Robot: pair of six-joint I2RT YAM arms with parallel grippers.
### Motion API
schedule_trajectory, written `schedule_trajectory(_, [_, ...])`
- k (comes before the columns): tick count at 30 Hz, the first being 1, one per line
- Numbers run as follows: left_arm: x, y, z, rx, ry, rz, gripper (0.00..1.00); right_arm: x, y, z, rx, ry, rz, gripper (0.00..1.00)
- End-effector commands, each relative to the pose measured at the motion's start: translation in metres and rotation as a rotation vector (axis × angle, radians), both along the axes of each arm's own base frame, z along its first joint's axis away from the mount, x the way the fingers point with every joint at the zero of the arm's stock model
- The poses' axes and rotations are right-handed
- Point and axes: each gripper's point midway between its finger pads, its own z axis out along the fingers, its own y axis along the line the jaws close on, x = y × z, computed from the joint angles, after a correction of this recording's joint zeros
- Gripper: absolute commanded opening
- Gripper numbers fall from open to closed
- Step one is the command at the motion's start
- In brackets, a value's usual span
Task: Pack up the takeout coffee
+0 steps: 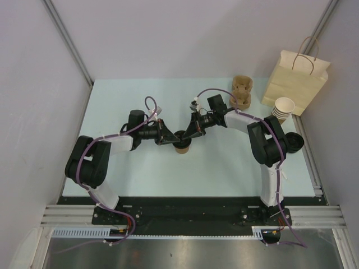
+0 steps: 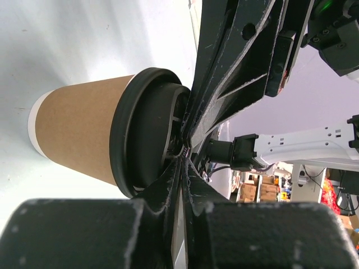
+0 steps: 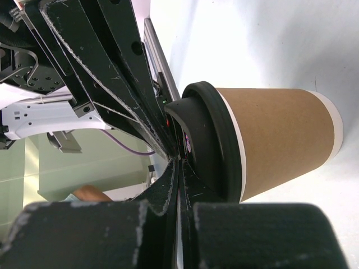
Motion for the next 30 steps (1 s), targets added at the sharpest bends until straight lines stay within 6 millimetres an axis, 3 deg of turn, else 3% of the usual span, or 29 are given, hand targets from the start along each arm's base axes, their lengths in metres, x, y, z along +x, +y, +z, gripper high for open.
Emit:
schedule_trajectory(1, [0.007,0.014,-0.035,0.116,0.03,0.056,0.09,0.001,-0.018,-0.069,-0.182,0.039,-0.052,0.0])
schedule_trajectory(30, [0.008,0.031,-0.095,0.302,0.134,0.102,0.08,0.008,-0.041,-0.126,-0.326,0.073,-0.1,0.0])
